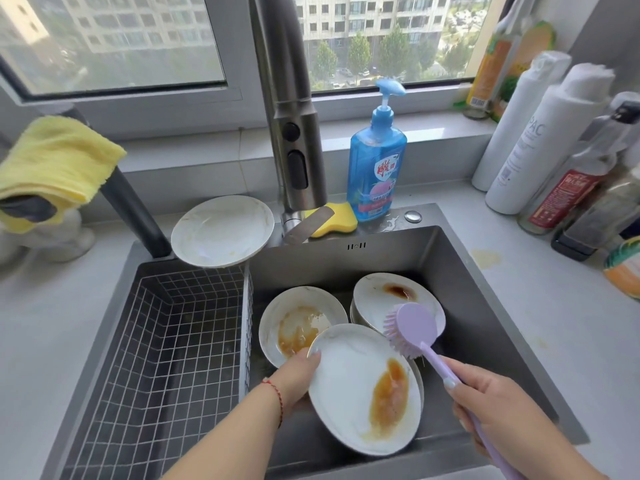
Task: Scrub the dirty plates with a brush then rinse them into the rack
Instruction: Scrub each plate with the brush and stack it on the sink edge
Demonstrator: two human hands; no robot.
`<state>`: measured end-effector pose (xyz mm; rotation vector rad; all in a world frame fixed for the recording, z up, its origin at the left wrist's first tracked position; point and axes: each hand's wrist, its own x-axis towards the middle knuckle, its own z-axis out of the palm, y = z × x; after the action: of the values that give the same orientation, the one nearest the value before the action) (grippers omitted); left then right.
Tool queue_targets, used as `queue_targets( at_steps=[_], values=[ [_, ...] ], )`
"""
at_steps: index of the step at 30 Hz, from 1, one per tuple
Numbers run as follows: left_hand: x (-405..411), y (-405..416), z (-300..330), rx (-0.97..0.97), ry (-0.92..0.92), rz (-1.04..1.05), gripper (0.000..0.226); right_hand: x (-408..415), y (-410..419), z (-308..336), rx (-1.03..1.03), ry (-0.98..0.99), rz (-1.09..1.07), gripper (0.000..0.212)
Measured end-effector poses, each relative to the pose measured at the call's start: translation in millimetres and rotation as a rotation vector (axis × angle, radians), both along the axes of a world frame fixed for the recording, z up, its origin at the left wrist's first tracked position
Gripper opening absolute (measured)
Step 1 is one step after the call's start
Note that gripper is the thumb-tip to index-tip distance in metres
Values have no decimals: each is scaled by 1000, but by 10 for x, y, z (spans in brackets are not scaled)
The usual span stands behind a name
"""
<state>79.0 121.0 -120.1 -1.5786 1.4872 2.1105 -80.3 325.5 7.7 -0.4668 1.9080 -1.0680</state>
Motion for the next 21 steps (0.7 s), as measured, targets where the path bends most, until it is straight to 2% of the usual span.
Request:
queue_targets(
  at_steps=[8, 11, 14, 18, 21],
  values=[
    [114, 94, 168, 144, 290, 229, 36, 102, -71, -229, 256, 333, 358, 43],
    [106, 118, 189, 102, 402, 296, 43, 256, -121, -188, 275, 266, 461, 36],
    [126, 154, 141, 70, 468, 351, 56, 521, -303, -140, 173, 251, 602, 35],
    [146, 251, 139, 27, 491, 367, 51, 494, -774, -95, 194, 460, 544, 38],
    [183, 267, 194, -5, 526, 473, 45, 215, -897, -38, 315, 715, 626, 33]
  ],
)
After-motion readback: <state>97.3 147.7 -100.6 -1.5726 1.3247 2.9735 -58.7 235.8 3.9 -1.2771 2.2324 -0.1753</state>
